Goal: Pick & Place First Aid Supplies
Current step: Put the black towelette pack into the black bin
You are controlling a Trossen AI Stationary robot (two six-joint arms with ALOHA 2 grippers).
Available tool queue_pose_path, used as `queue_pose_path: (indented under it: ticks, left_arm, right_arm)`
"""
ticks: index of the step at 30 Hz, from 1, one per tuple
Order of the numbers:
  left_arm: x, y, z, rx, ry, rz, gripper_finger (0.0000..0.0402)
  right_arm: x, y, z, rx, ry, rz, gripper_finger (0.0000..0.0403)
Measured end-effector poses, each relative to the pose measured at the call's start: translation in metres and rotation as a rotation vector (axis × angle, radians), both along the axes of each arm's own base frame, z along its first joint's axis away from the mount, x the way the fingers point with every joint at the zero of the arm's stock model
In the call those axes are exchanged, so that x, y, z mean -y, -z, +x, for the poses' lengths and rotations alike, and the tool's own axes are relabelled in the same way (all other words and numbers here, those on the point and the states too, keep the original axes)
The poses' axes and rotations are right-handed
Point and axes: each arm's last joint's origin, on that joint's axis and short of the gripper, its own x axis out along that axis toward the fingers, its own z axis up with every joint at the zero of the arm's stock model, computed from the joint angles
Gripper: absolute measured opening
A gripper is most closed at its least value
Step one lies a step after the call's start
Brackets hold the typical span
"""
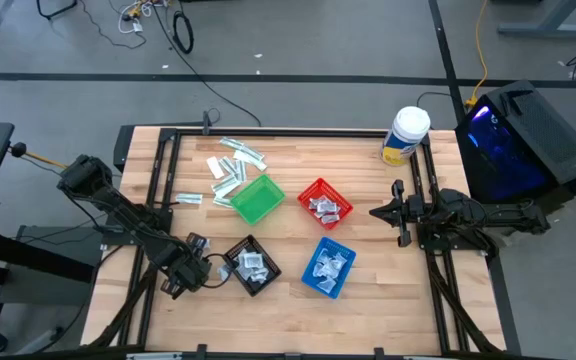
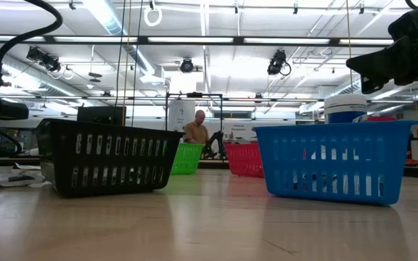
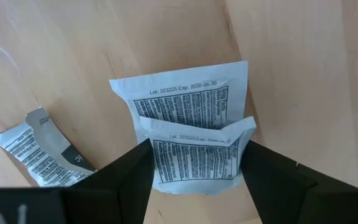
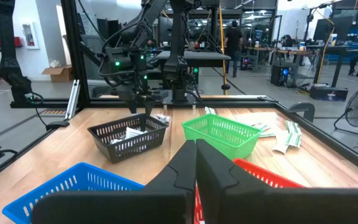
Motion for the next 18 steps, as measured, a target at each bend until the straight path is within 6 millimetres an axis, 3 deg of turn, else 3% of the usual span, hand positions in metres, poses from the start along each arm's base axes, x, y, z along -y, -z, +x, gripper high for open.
queue_pose_path:
  ticks: [18]
  left_arm:
    - [0.0004,-0.0001,-0.0017,-0.043,-0.064,-0.034,0.0229]
  right_arm:
    - [0.0,-0.0001,0.0,0.0,0.0,0.0,0.0013]
